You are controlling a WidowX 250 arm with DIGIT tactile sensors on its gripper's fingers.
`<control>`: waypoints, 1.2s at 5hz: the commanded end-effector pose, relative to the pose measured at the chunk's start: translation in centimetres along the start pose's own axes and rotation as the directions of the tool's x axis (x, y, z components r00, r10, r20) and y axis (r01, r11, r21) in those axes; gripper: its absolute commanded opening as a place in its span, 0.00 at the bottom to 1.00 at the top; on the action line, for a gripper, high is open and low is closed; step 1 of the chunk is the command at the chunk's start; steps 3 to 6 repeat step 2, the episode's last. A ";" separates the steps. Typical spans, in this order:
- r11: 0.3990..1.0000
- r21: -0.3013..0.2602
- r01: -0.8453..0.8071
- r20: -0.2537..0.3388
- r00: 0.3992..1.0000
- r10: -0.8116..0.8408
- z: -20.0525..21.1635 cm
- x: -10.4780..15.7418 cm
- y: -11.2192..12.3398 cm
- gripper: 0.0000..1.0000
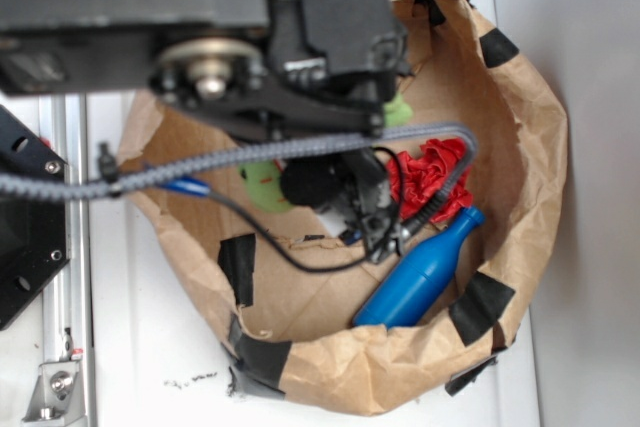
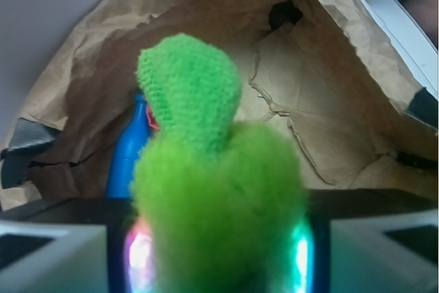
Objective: Grab the green animal.
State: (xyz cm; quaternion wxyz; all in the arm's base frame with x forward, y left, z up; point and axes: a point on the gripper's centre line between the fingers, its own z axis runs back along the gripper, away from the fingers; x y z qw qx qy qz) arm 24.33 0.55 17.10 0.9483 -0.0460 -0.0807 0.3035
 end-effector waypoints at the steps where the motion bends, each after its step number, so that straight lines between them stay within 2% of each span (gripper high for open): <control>1: 0.999 -0.034 -0.008 0.026 1.000 0.009 0.9 1.2 0.8 0.00; 6: 0.999 -0.040 -0.033 0.032 0.999 0.034 0.5 1.8 0.7 0.00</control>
